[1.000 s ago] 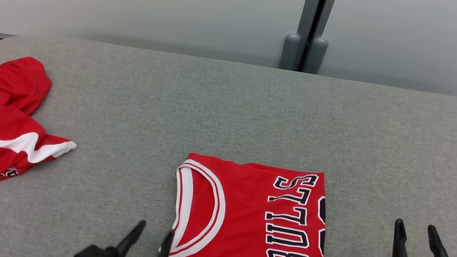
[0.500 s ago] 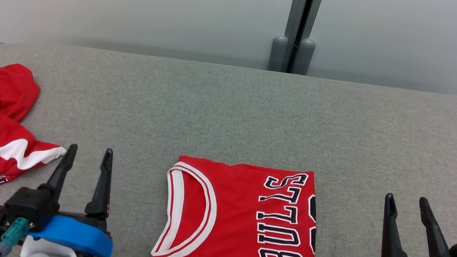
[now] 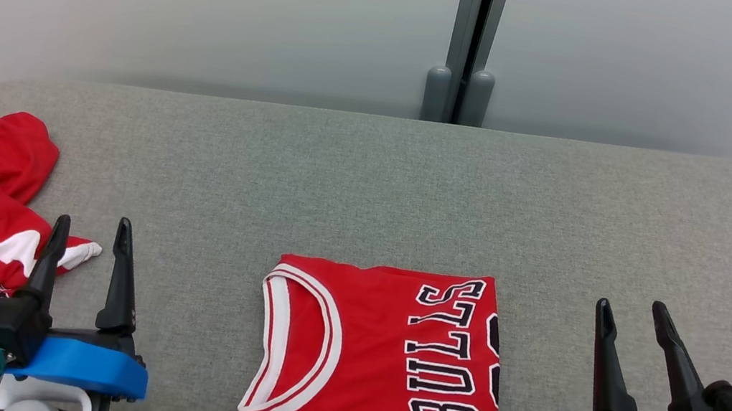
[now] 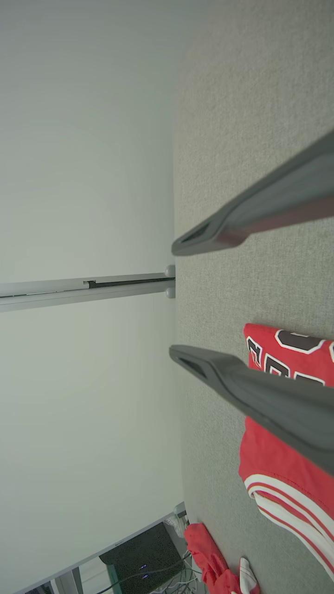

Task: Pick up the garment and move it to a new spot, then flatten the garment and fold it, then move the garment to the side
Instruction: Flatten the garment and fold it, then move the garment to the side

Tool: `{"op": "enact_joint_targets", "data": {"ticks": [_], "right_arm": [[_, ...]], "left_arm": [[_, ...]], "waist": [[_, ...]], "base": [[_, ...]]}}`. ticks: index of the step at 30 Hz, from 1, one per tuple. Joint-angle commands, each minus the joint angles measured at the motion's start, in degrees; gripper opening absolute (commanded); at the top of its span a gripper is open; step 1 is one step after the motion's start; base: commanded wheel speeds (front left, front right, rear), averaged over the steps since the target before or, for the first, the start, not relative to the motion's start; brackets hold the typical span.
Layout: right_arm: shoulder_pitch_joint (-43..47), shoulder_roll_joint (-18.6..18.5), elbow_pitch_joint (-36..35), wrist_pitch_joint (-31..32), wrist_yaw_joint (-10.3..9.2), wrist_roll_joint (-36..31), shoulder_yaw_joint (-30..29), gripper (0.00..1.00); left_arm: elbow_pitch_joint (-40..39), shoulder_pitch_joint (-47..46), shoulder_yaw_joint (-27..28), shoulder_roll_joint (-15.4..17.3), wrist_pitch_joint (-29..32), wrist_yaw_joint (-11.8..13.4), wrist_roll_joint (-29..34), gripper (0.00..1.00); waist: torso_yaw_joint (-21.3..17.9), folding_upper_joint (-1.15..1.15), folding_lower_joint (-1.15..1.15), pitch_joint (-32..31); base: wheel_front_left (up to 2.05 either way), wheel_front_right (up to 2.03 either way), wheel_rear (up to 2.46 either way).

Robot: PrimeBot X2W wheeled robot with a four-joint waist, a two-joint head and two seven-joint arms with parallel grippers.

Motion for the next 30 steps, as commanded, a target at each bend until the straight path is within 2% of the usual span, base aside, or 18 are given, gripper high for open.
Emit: {"op": "enact_joint_targets", "data": {"ticks": [1, 20, 30], "right_arm": [[0.45, -0.08, -0.12, 0.19, 0.03, -0.35, 0.2, 1.0], [-1.01, -0.08, 1.99, 2.67, 0.03, -1.42, 0.97, 1.0], [-7.13, -0.1, 9.4, 7.16, 0.03, -2.32, 5.47, 1.0]], "left_arm": [[0.22, 0.79, 0.2, 0.18, -0.27, -0.03, 0.53, 1.0], [1.32, 0.77, 1.46, -1.22, -0.27, -0.37, 3.72, 1.0], [0.89, -0.73, 1.53, -2.83, -0.28, -1.01, 4.85, 1.0]], "waist": [[0.04, 0.0, 0.0, -0.02], [0.62, 0.0, 0.0, 1.36], [3.17, 0.0, 0.0, 3.04]], "base": [[0.0, 0.0, 0.0], [0.0, 0.0, 0.0], [0.0, 0.0, 0.0]]}}
